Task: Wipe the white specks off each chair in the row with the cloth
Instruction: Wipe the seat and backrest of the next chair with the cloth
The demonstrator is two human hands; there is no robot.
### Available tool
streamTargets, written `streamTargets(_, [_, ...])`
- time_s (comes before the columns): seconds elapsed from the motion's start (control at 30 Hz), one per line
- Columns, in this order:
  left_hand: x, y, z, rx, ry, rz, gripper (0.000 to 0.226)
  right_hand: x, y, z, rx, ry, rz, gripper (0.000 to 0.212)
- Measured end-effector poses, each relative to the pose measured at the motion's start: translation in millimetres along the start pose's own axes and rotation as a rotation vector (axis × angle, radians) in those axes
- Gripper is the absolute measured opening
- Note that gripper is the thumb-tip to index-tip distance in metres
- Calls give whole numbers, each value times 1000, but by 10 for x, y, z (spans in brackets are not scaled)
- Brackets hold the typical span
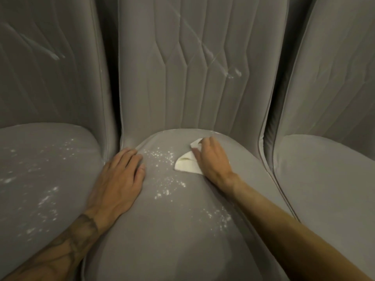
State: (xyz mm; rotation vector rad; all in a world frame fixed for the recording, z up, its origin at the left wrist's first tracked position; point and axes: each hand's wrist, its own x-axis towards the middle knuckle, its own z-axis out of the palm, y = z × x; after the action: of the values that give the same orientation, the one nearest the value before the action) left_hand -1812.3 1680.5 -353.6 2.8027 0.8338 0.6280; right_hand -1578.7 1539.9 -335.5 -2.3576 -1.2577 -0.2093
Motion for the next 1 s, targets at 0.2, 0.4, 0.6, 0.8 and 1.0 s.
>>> streamTargets(0.2, [-6, 11, 3, 0, -1, 2, 46, -25, 612, -302, -108, -18, 112, 33])
streamTargets(0.4, [-9, -6, 10, -20, -7, -6, 49, 91, 4, -46, -50, -13, 159, 36])
streamTargets(0.6, [-25, -41, 21, -18, -27, 0, 55, -109, 173, -105, -11, -70, -55, 32])
streamTargets(0.8, [-50, -43, 35, -10, -15, -5, 56, 79, 368, -127, -84, 84, 231, 31])
streamTargets(1.0, [-15, -85, 43, 8, -37, -1, 56, 60, -2, 114, 33, -48, -123, 29])
